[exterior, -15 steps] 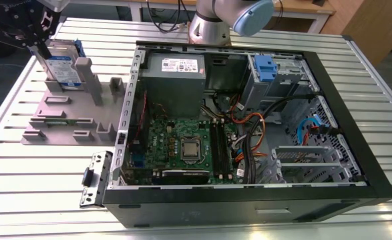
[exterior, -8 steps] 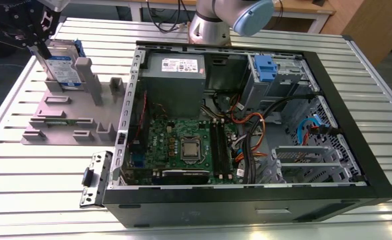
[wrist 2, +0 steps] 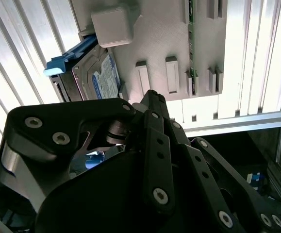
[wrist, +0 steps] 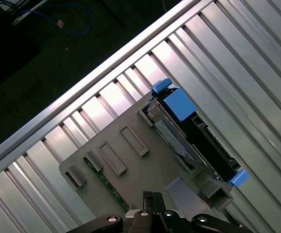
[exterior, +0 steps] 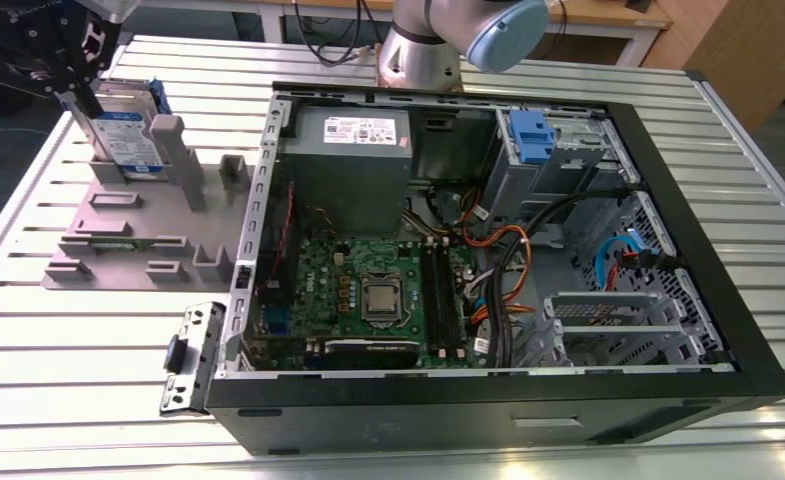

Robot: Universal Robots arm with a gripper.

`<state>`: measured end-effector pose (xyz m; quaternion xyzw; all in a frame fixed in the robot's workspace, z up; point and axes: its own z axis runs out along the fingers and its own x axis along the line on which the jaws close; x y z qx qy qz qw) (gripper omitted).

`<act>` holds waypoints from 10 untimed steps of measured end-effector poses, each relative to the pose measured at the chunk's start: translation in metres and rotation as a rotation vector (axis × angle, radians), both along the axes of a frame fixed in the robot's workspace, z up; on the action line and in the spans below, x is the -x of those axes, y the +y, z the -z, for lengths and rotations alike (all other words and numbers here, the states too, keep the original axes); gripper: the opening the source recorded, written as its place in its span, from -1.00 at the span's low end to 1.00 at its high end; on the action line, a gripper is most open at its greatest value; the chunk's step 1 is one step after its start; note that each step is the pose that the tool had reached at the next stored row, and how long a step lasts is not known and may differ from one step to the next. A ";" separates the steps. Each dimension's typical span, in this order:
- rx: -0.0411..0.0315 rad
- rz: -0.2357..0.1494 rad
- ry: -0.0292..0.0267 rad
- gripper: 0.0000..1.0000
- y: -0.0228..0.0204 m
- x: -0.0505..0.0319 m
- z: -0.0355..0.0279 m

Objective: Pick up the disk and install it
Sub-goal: 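Pick up the disk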

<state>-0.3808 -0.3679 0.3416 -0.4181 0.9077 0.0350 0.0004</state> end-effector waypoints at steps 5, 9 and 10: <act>0.0000 -0.006 0.0000 -0.80 0.0000 0.0000 0.0000; 0.0000 -0.011 0.0000 -0.80 0.0000 0.0000 0.0000; 0.0000 -0.013 0.0000 -0.80 0.0000 0.0000 0.0000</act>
